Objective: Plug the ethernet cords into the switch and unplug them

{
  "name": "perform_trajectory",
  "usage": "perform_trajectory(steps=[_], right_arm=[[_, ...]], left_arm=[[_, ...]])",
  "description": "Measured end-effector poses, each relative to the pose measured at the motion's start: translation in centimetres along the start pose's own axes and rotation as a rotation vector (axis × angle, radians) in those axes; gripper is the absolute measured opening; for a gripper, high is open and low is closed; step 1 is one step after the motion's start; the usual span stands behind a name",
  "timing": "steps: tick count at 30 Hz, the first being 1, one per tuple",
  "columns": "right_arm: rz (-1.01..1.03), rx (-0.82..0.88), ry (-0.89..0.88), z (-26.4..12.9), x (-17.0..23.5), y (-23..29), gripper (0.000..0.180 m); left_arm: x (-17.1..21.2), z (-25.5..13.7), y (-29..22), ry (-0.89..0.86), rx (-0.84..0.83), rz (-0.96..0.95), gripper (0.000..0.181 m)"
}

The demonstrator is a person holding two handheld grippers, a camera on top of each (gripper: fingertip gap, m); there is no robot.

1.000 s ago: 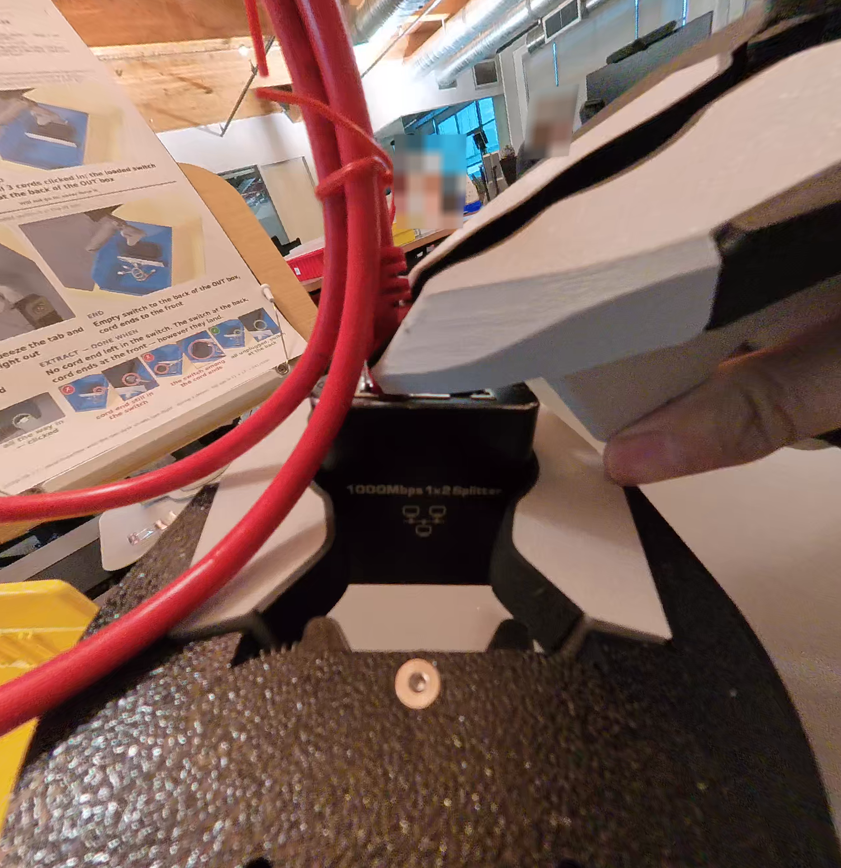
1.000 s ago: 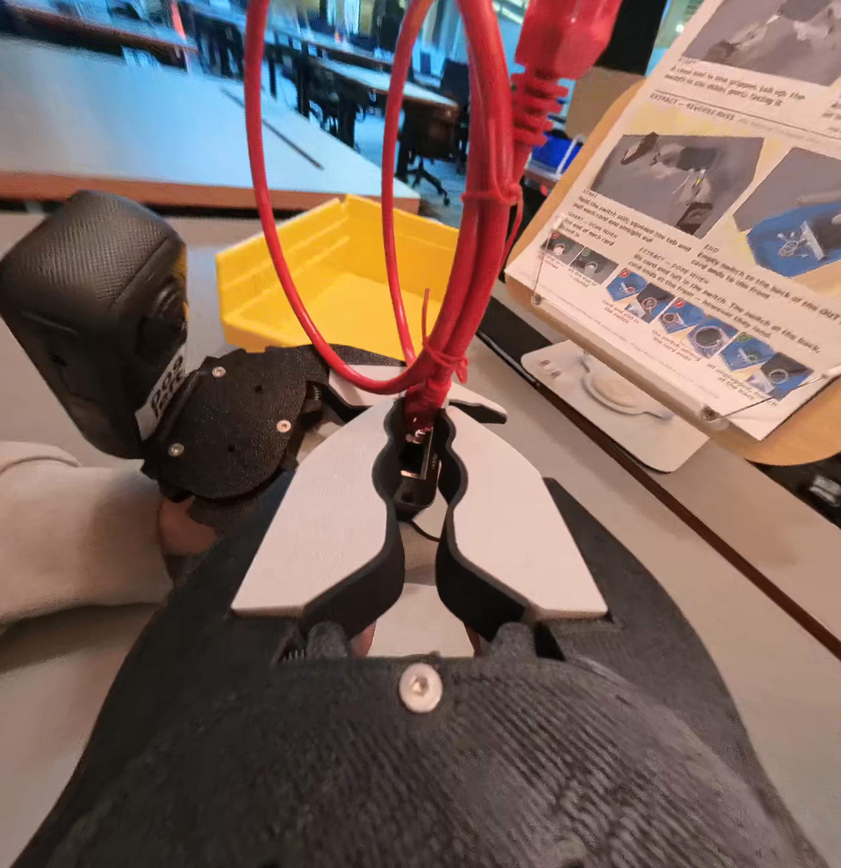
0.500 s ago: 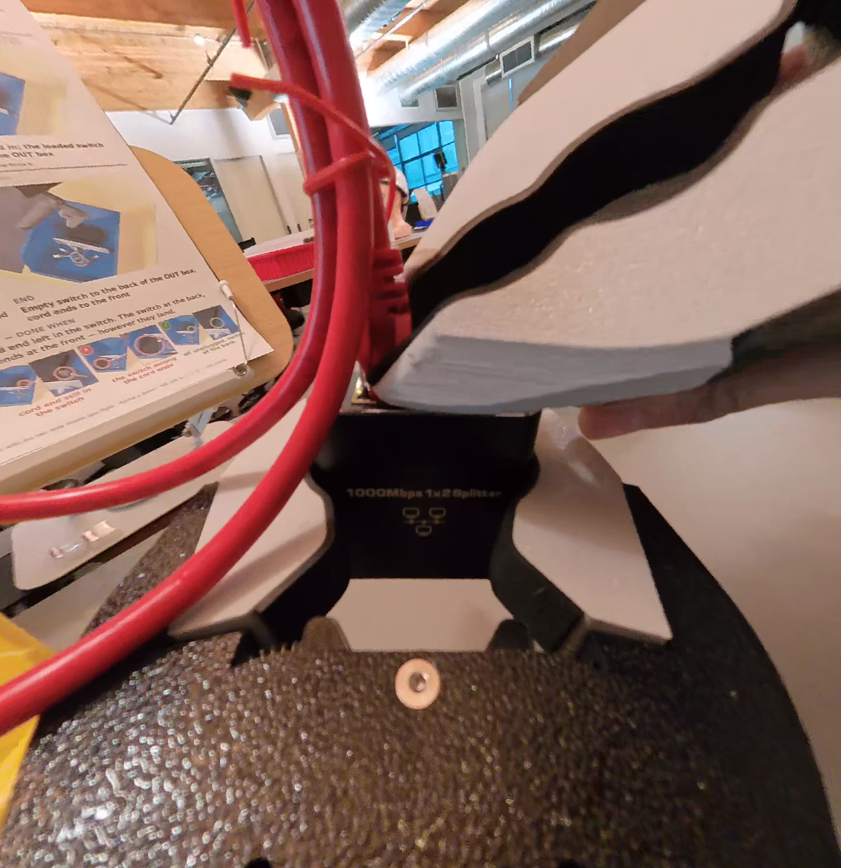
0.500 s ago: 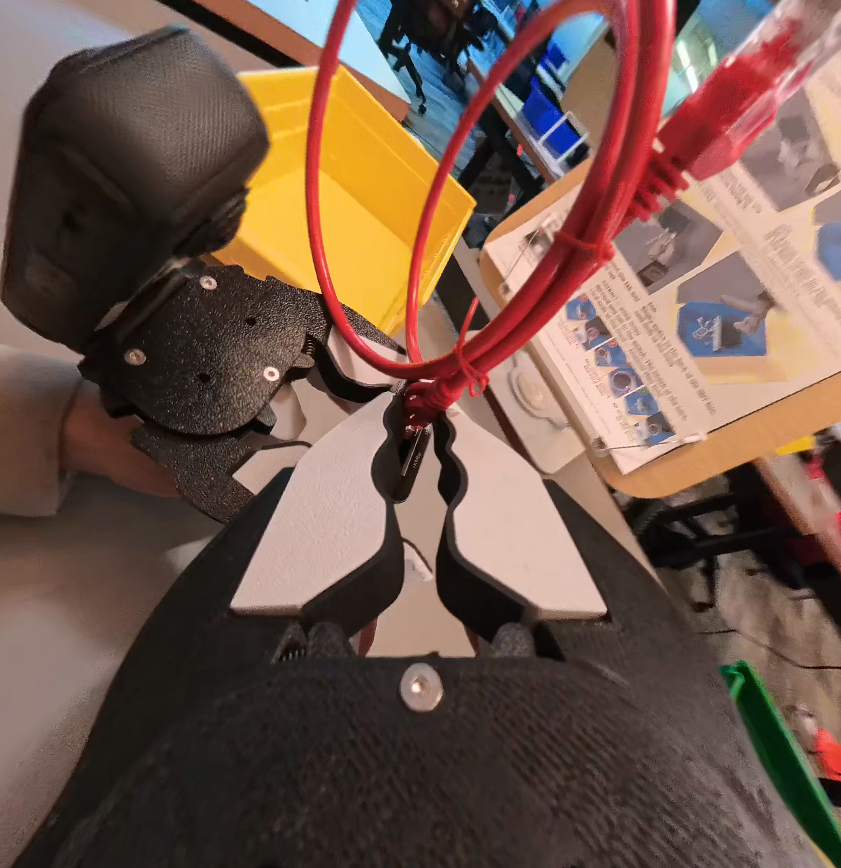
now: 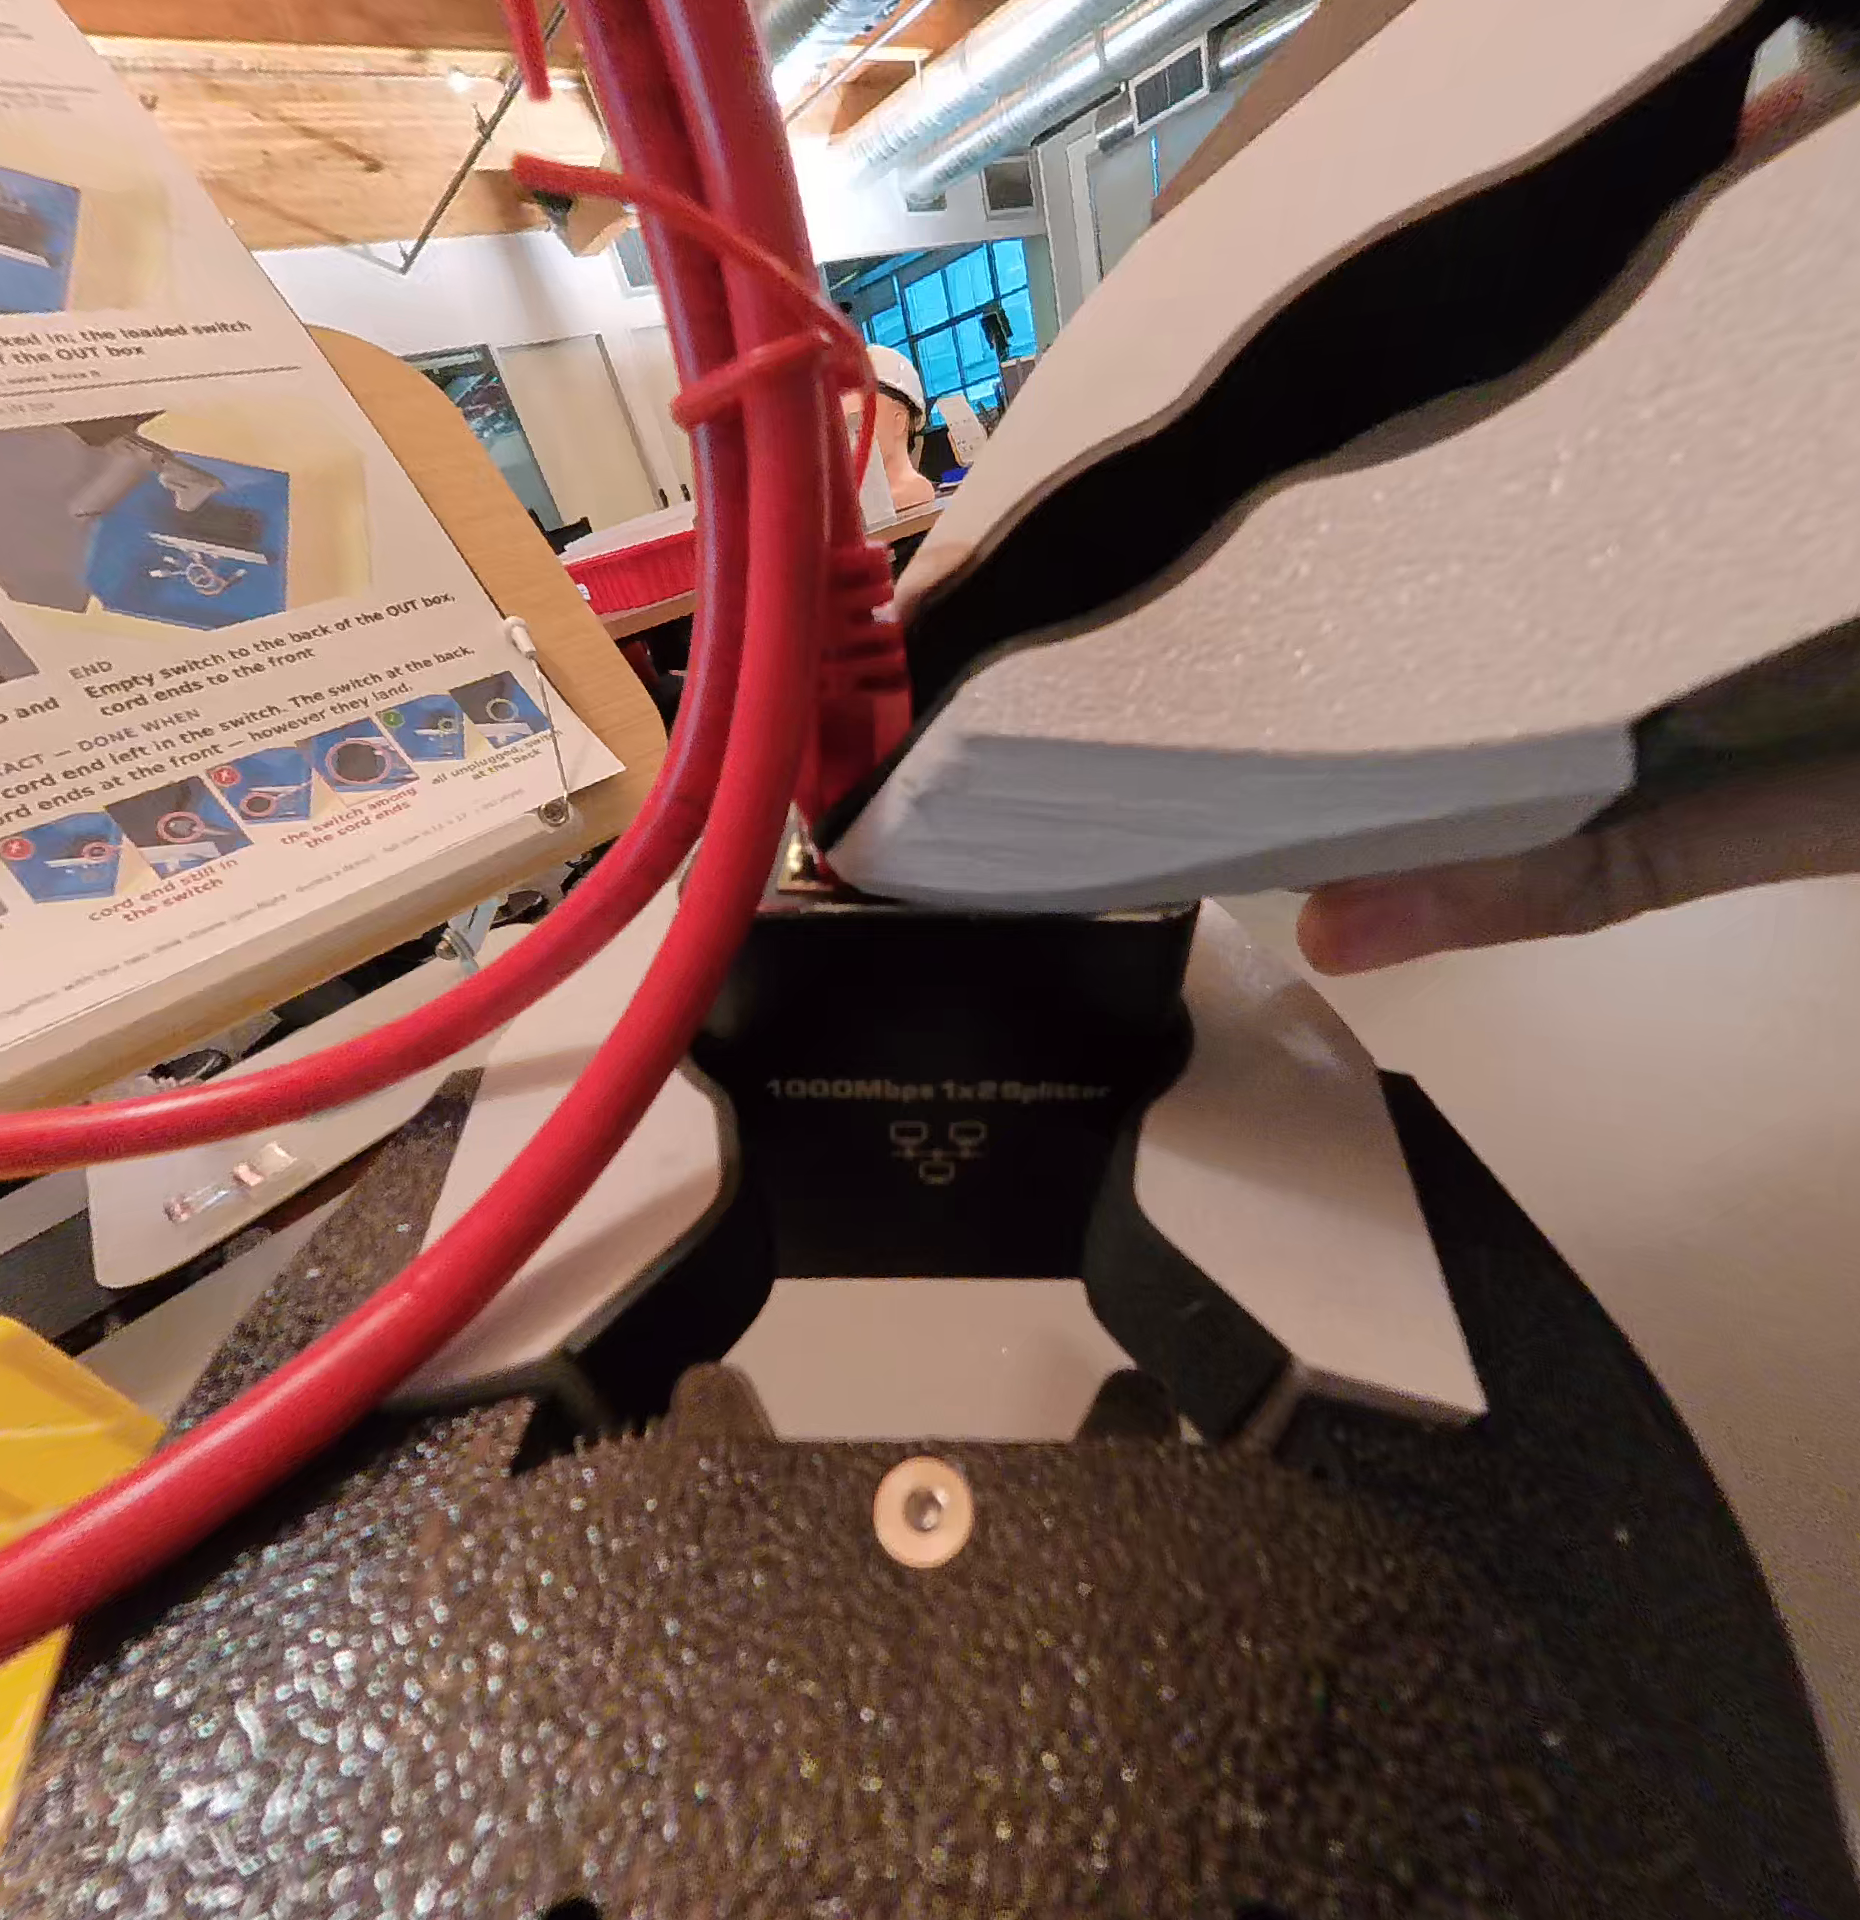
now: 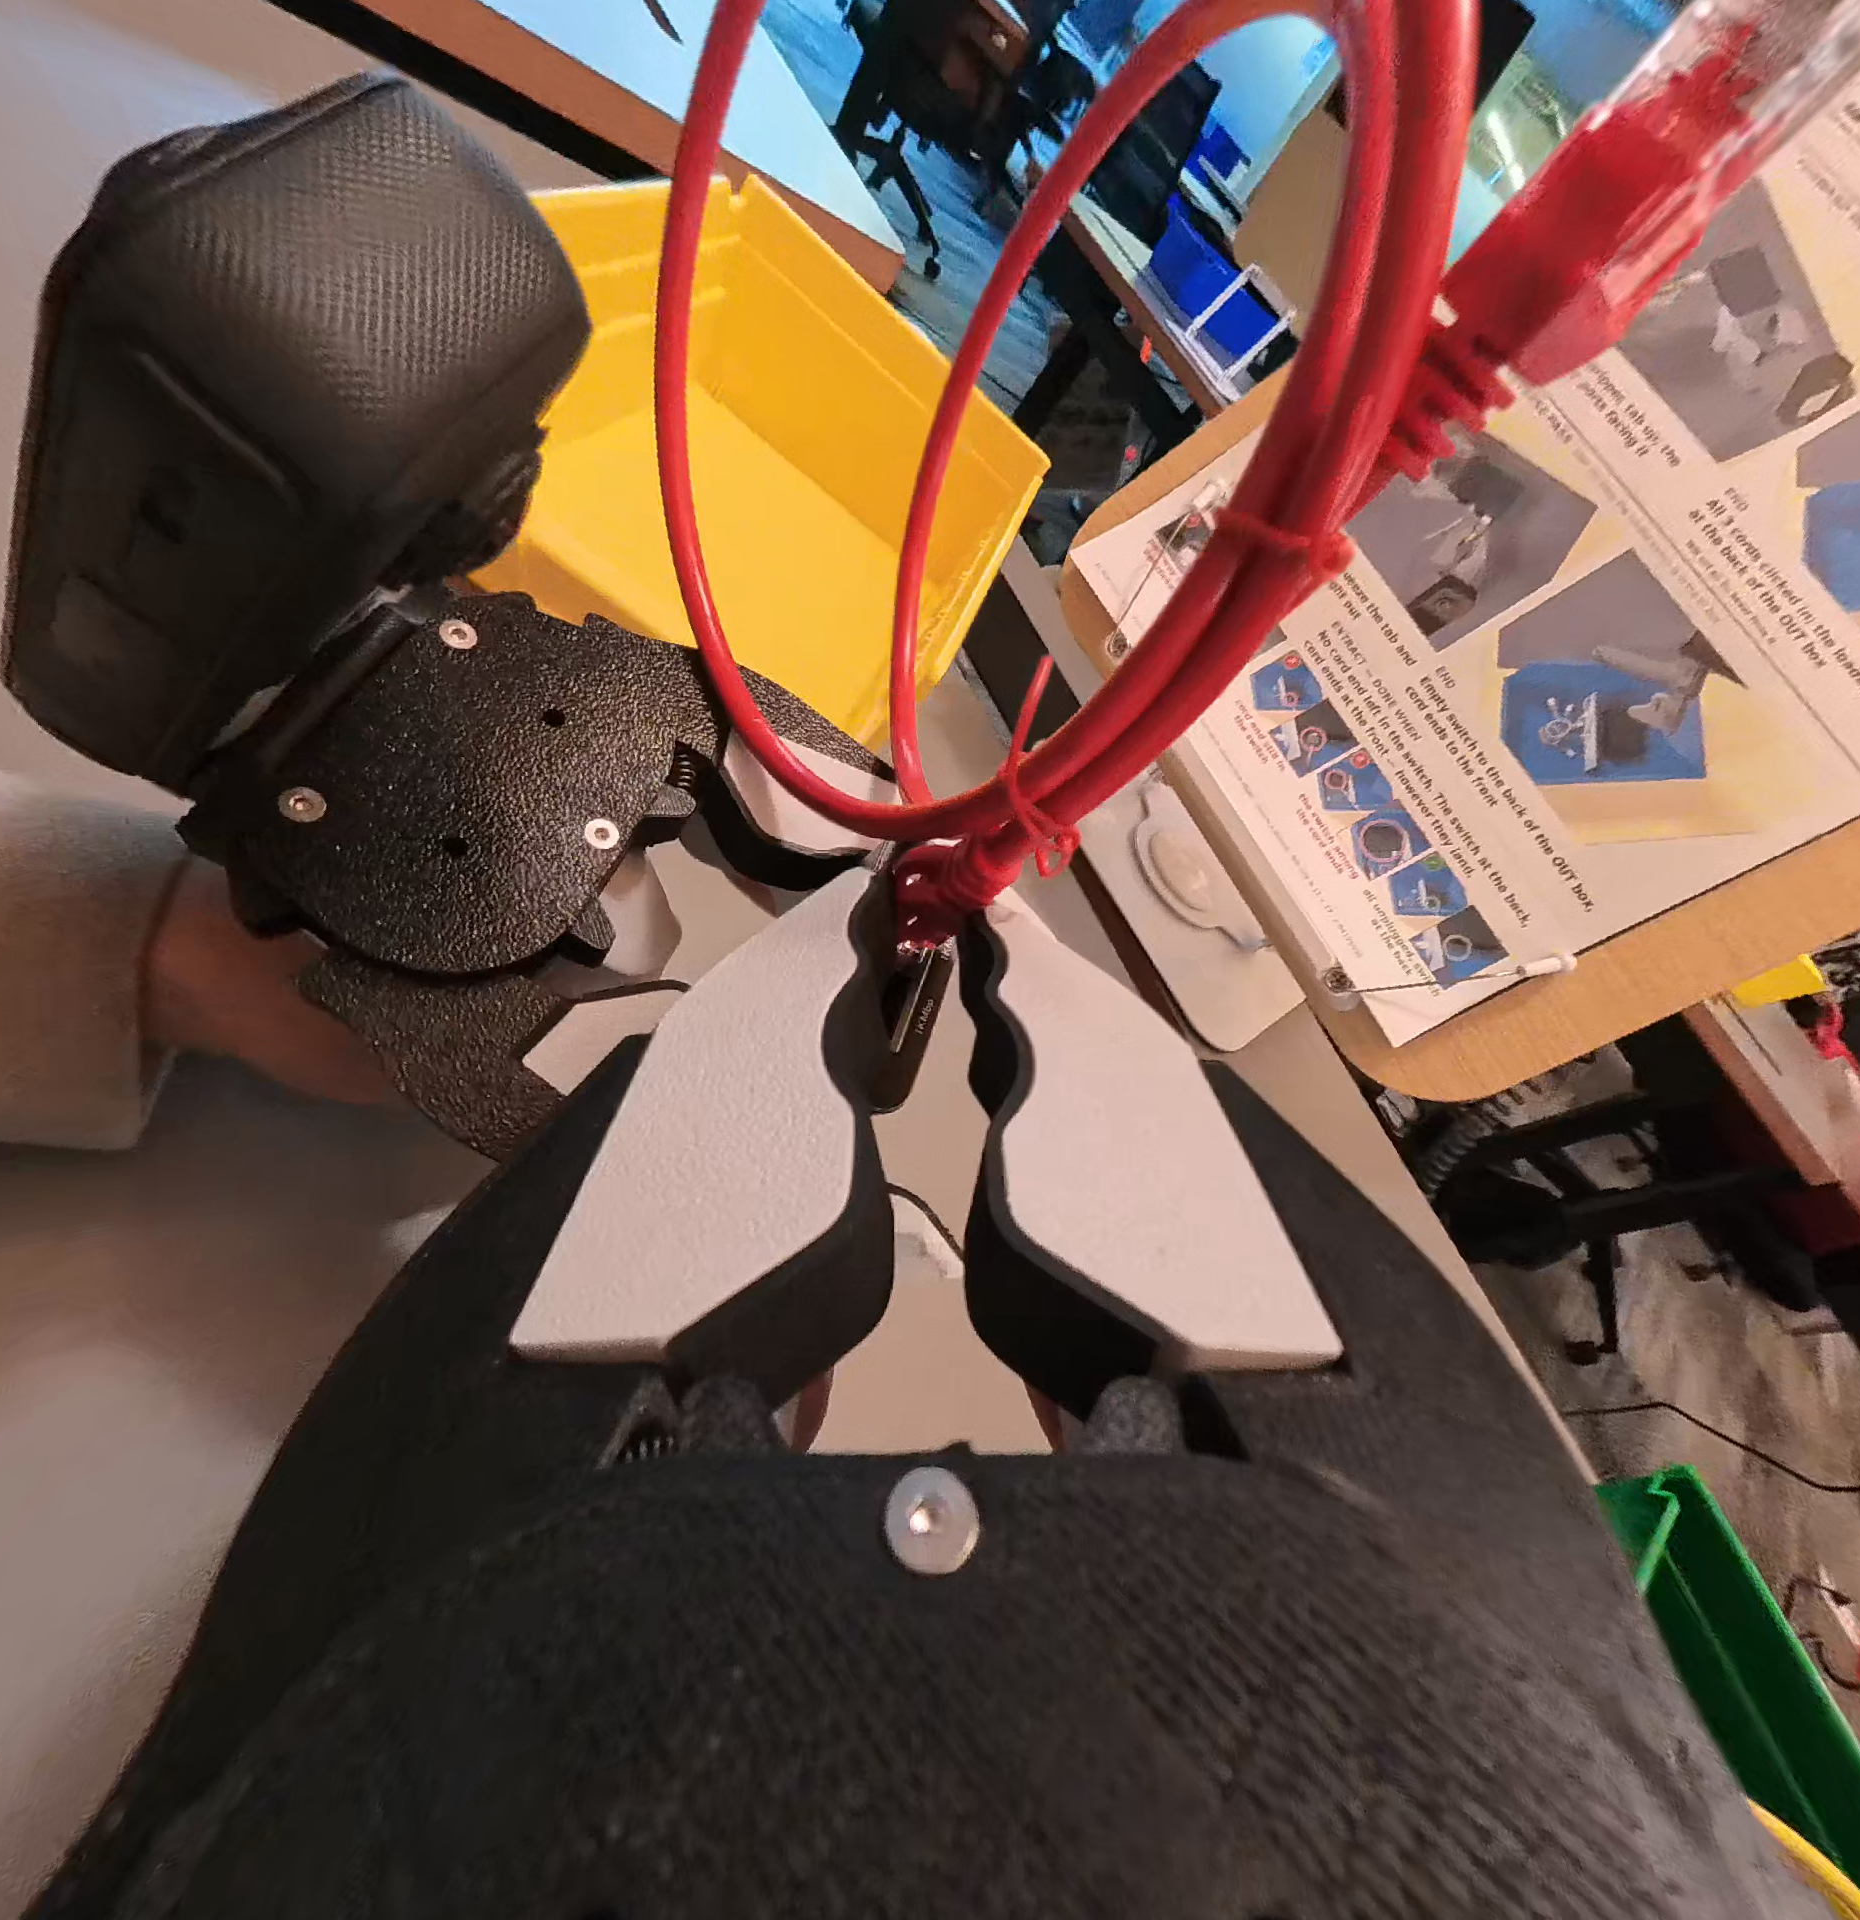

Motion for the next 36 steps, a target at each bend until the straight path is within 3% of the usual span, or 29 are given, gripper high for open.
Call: perform_trajectory(steps=[9, 19, 29, 36], right_arm=[[-0.103, 0.014, 0.035, 0.2, -0.1, 0.2, 0.014], [0.035, 0.016, 0.041, -0.3, 0.4, -0.2, 0.013], [0.056, 0.04, 0.061, -2.8, 0.7, -0.5, 0.013], [-0.075, 0.025, 0.054, -5.7, 0.2, 1.4, 0.013]], left_arm=[[0.3, 0.2, 0.1, 0.024, 0.011, -0.028, 0.076], [-0.1, 0.6, -0.3, 0.038, 0.041, -0.047, 0.076], [-1.0, 1.1, -2.2, 0.031, 0.132, -0.064, 0.076], [-1.2, -0.6, -5.2, 0.06, 0.109, -0.026, 0.076]])
Point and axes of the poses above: each gripper's, where its closed fingertips meet, z out along the fingers, x out of its underside, y = z × x across the jaws, the point moved 10 cm from there along -z, back along the fingers, and after that the axes turned 15 degrees about x, right-handed, at the moved point
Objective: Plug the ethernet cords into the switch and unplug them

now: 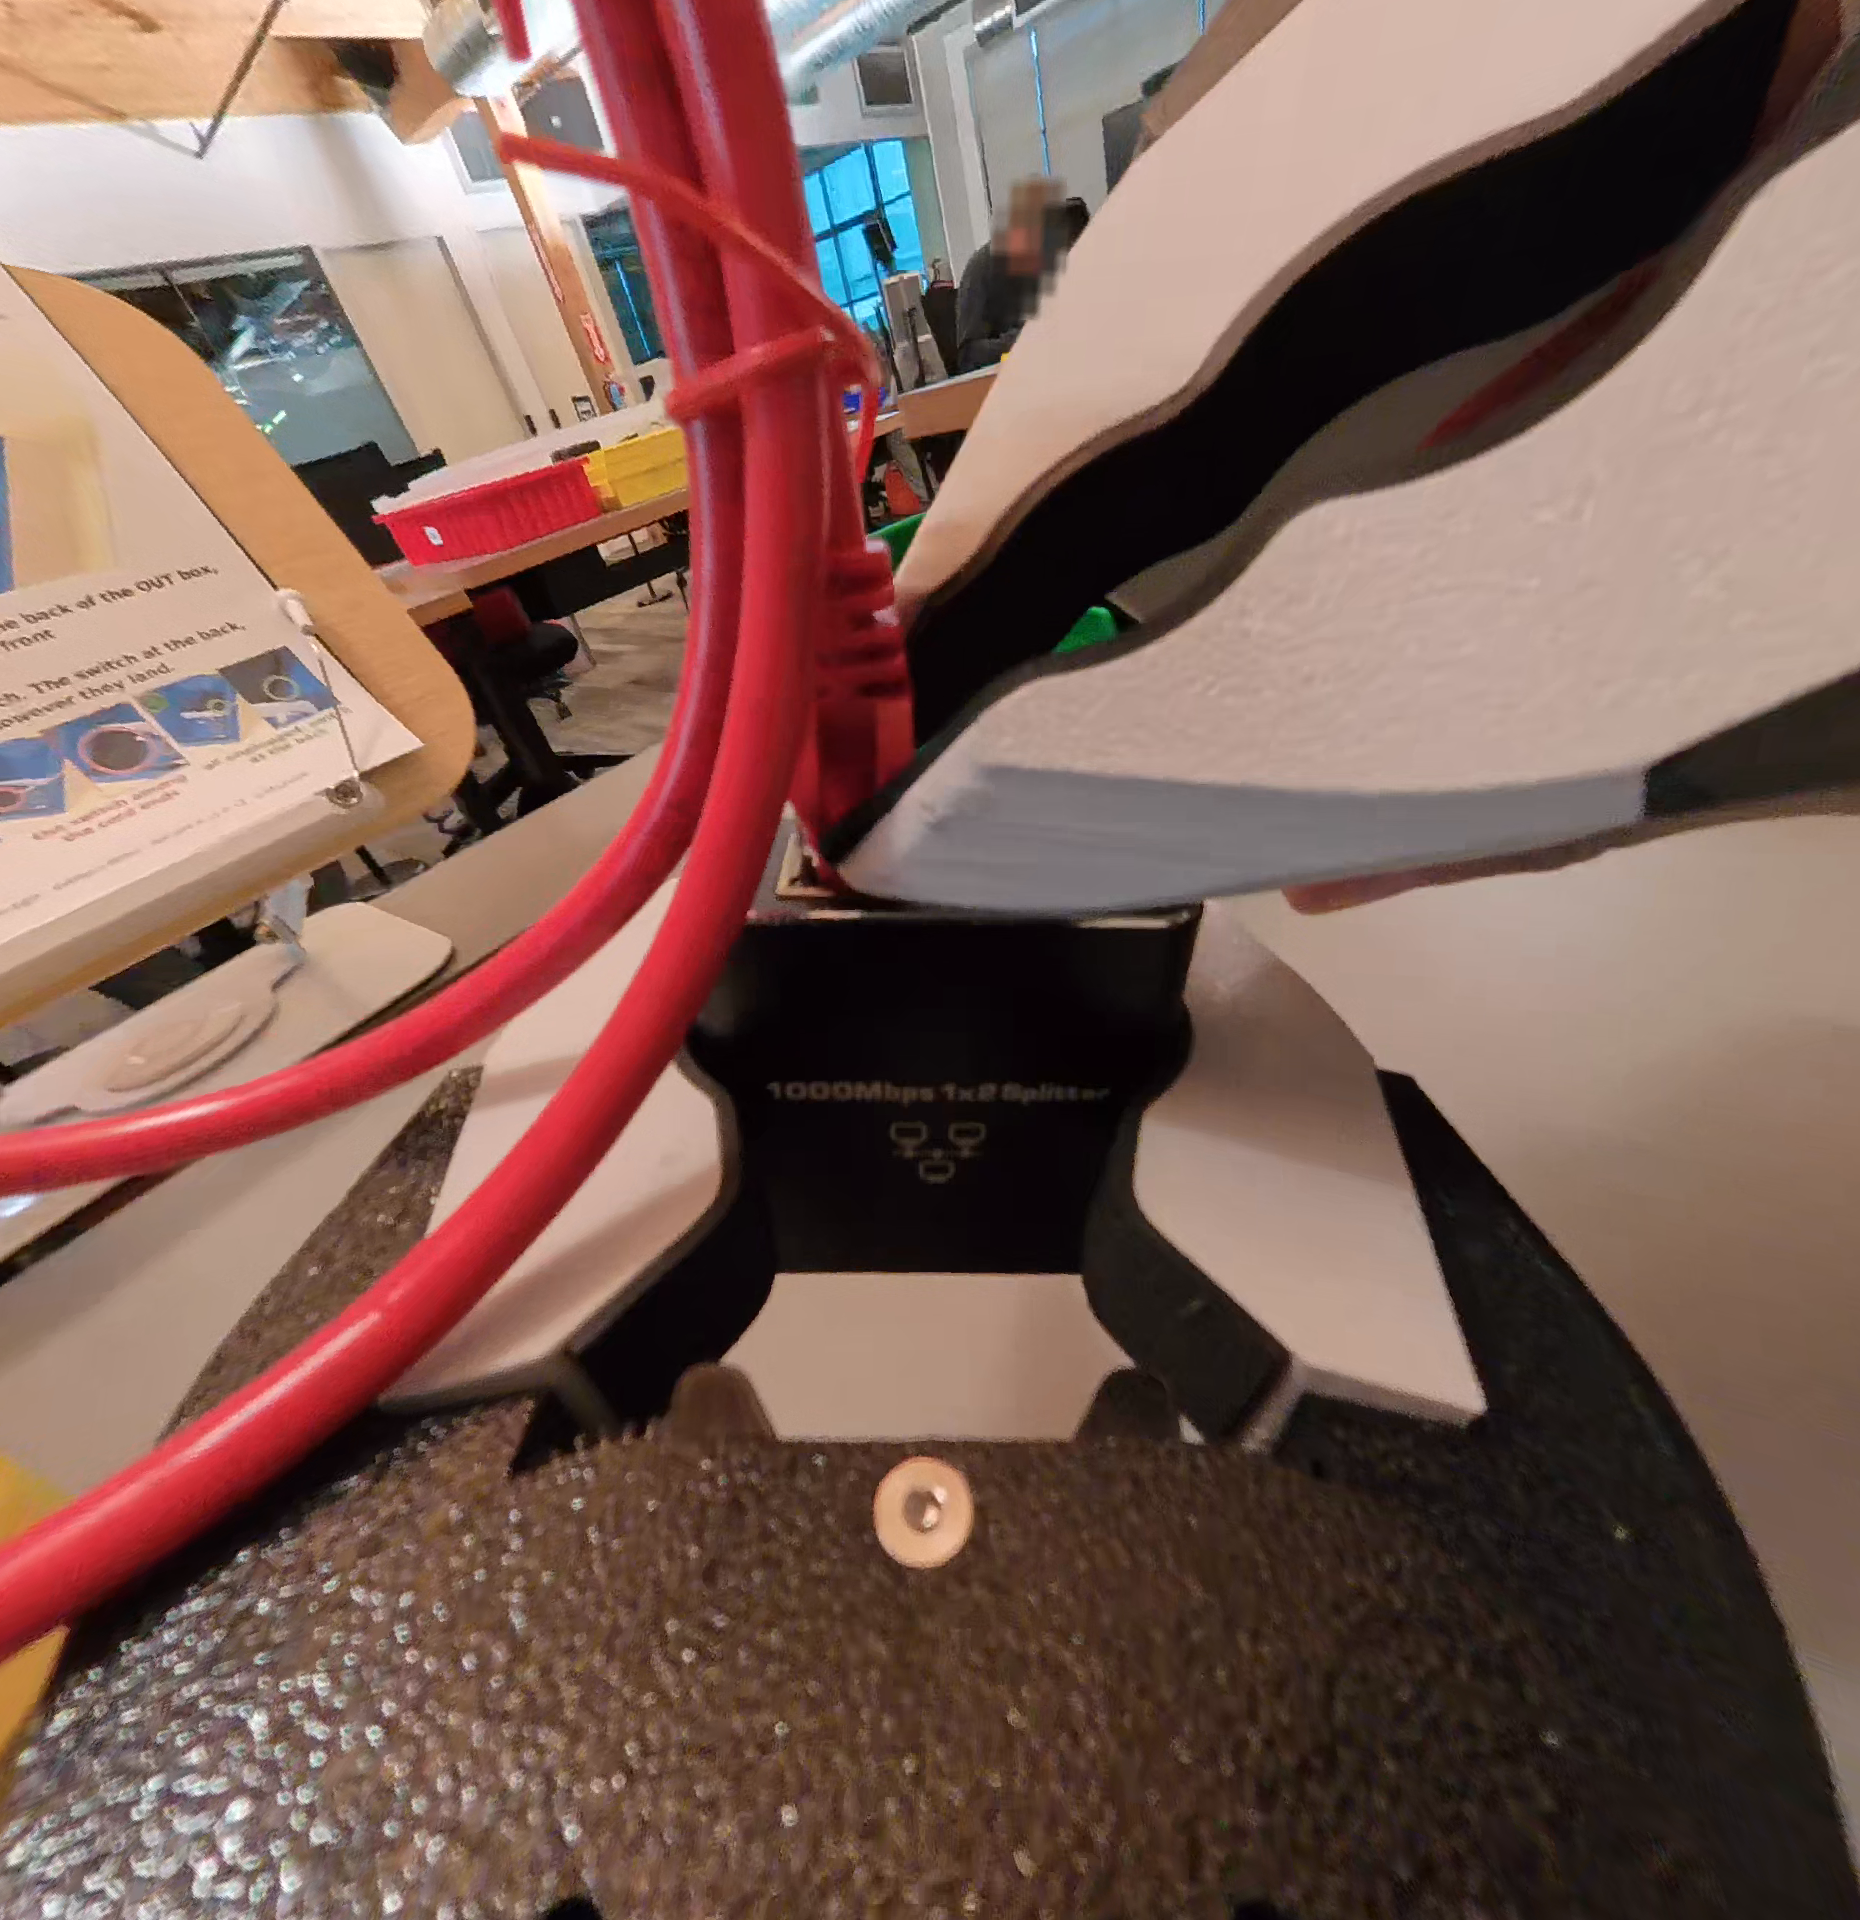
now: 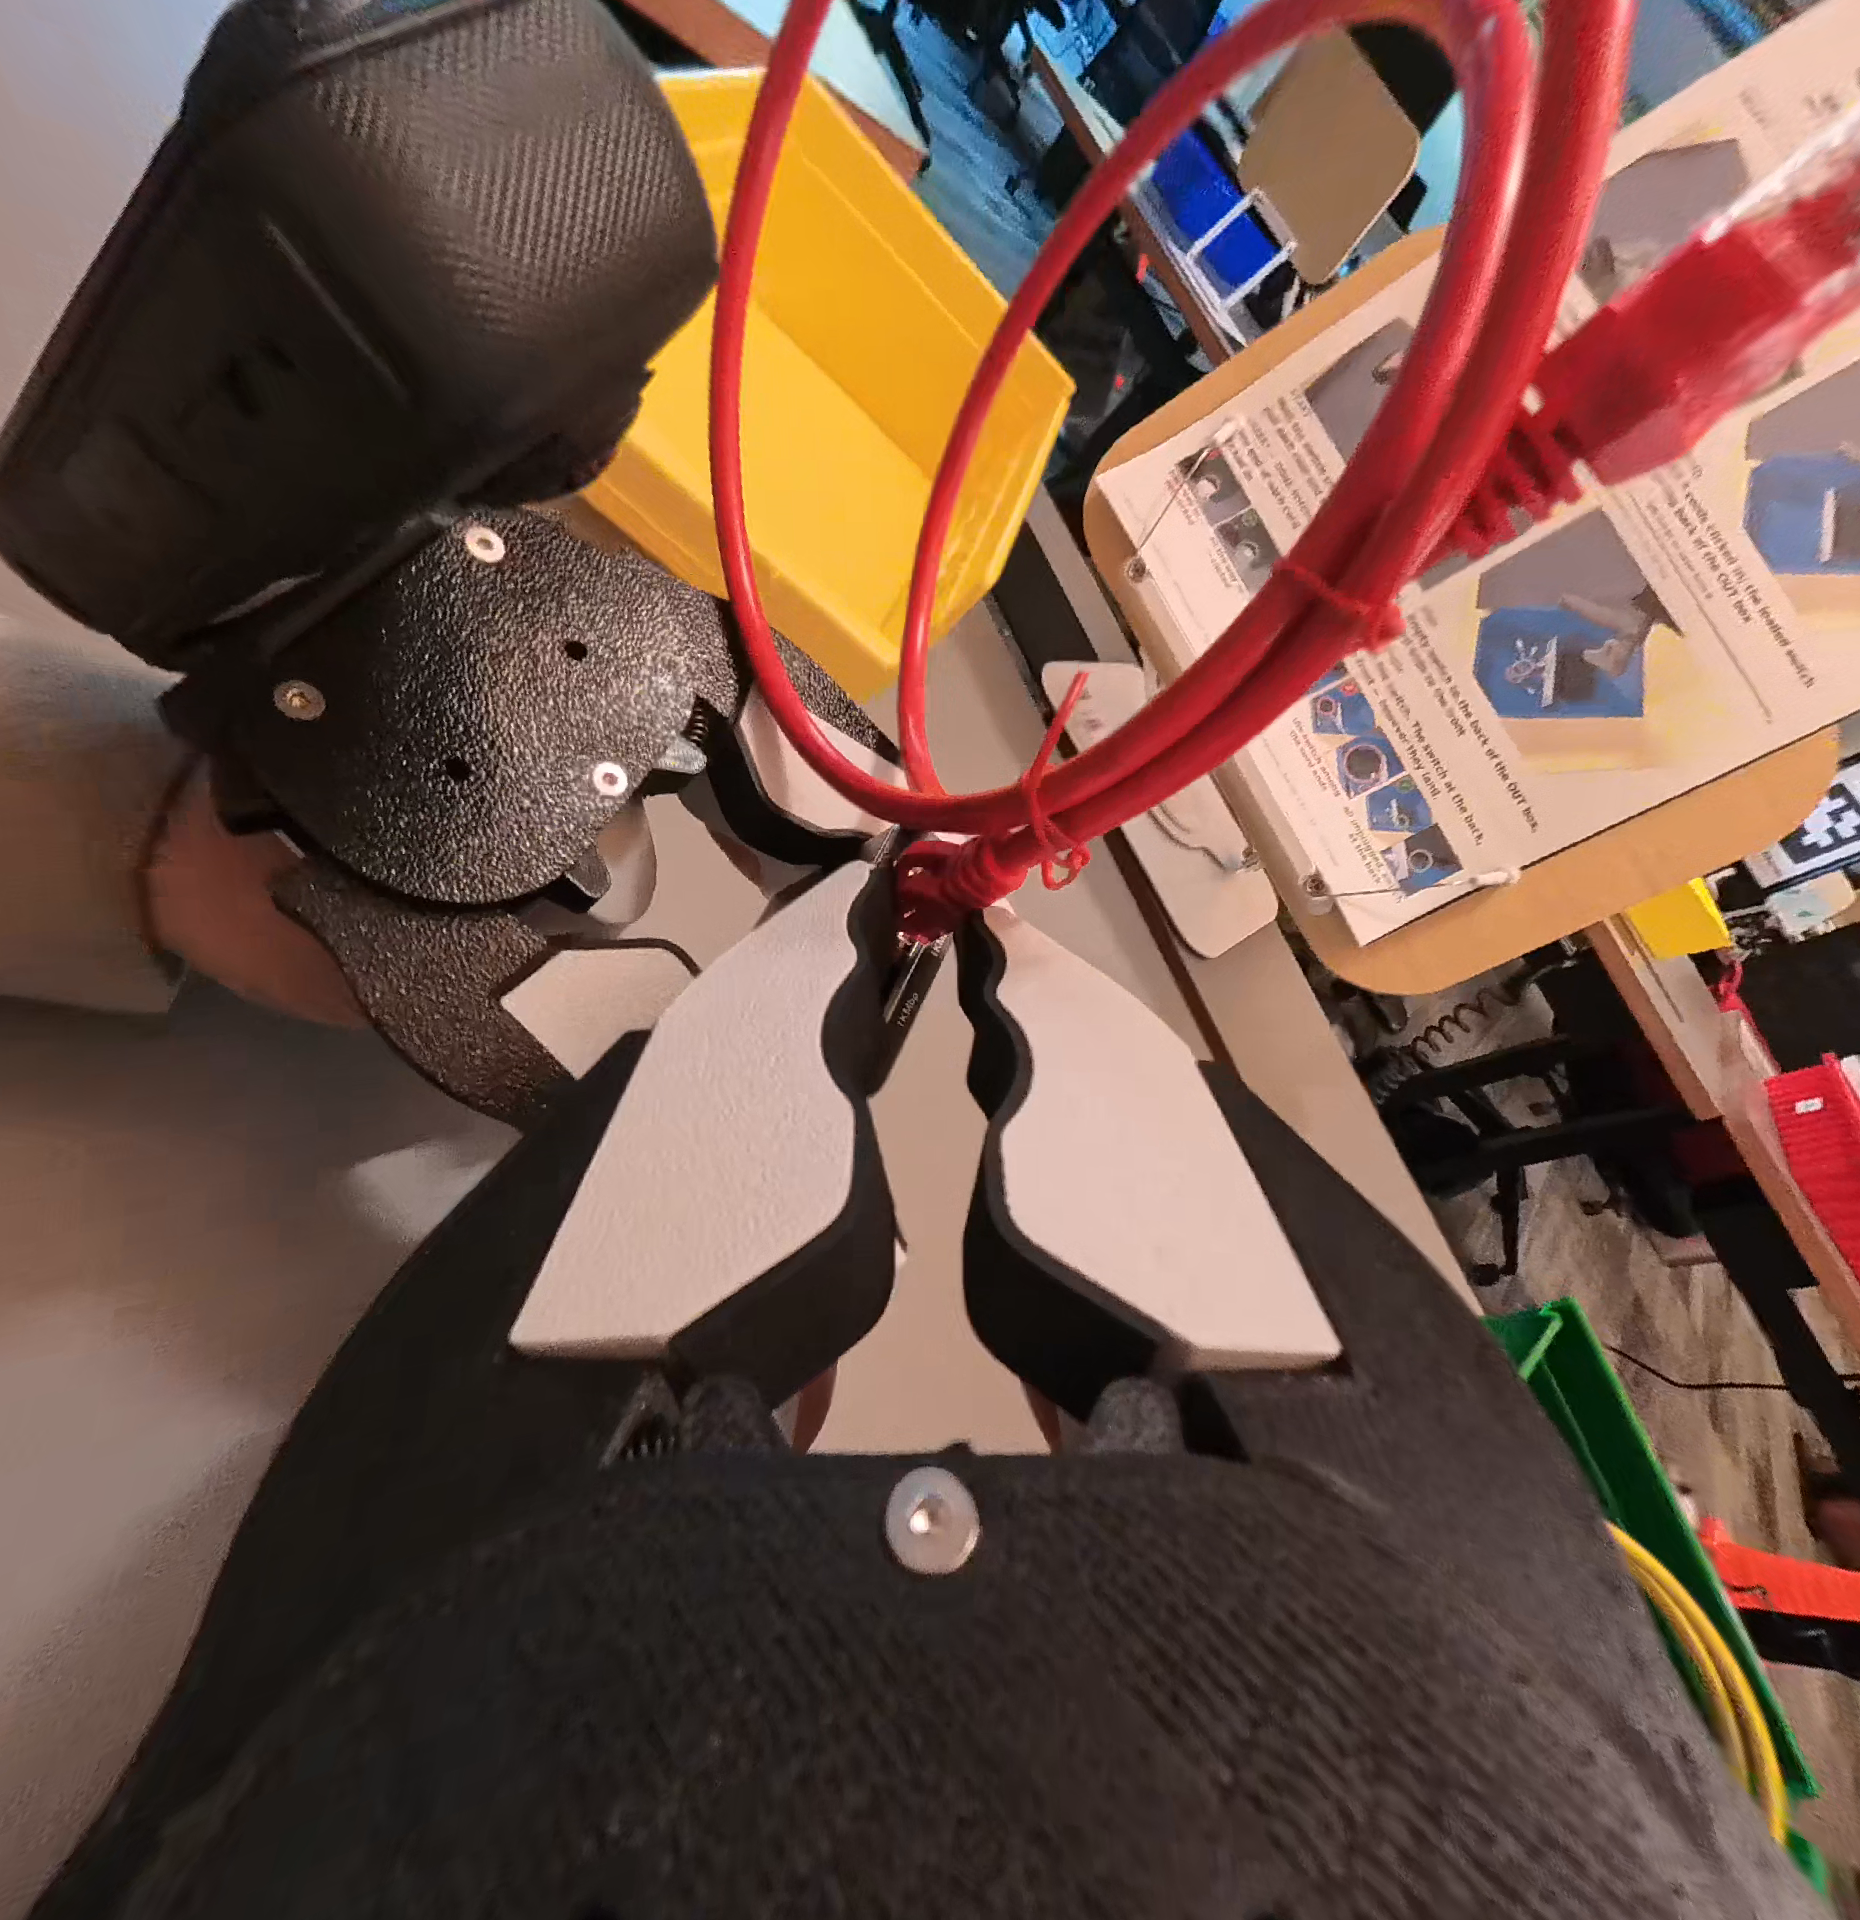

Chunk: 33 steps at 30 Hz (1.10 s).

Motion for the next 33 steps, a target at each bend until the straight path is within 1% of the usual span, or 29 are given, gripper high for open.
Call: perform_trajectory(steps=[4, 5, 8, 11, 13, 15, 16, 18, 20, 21, 24, 33], right_arm=[[0.02, 0.001, -0.039, -2.1, 0.2, 0.8, 0.013], [0.06, -0.005, -0.051, -2.7, 0.4, 0.9, 0.013], [0.25, -0.028, -0.115, -4.5, 1.1, 1.0, 0.013], [0.417, -0.059, -0.17, -6.0, 1.9, 0.9, 0.015], [0.441, -0.046, -0.183, -7.0, 2.0, 0.9, 0.014], [0.514, -0.074, -0.211, -7.5, 2.2, 0.5, 0.013], [0.513, -0.075, -0.219, -7.7, 2.3, 0.4, 0.013], [0.559, -0.065, -0.239, -7.8, 2.3, 0.4, 0.013], [0.554, -0.063, -0.208, -7.7, 1.9, 0.5, 0.014], [0.574, -0.102, -0.213, -7.7, 1.7, 0.3, 0.014], [0.72, -0.212, -0.224, -7.5, 1.3, -0.3, 0.014], [0.749, -0.19, -0.321, -6.6, -0.6, 0.5, 0.013]], left_arm=[[-0.4, -0.7, -2.2, 0.001, 0.047, -0.035, 0.076], [-0.6, -0.8, -2.8, 0.014, 0.036, -0.016, 0.076], [-1.5, -1.2, -4.3, 0.087, -0.059, 0.124, 0.076], [-2.5, -1.3, -5.7, 0.134, -0.09, 0.194, 0.076], [-3.1, -1.1, -6.5, 0.152, -0.118, 0.23, 0.076], [-3.6, -1.0, -7.0, 0.145, -0.125, 0.228, 0.076], [-3.9, -0.9, -7.2, 0.143, -0.129, 0.226, 0.076], [-4.2, -0.8, -7.4, 0.124, -0.118, 0.189, 0.076], [-4.1, -0.9, -7.4, 0.14, -0.133, 0.173, 0.076], [-4.3, -1.1, -7.5, 0.136, -0.146, 0.177, 0.075], [-4.9, -1.8, -7.5, 0.121, -0.186, 0.211, 0.076], [-5.8, -3.5, -6.6, 0.064, -0.248, 0.228, 0.075]])
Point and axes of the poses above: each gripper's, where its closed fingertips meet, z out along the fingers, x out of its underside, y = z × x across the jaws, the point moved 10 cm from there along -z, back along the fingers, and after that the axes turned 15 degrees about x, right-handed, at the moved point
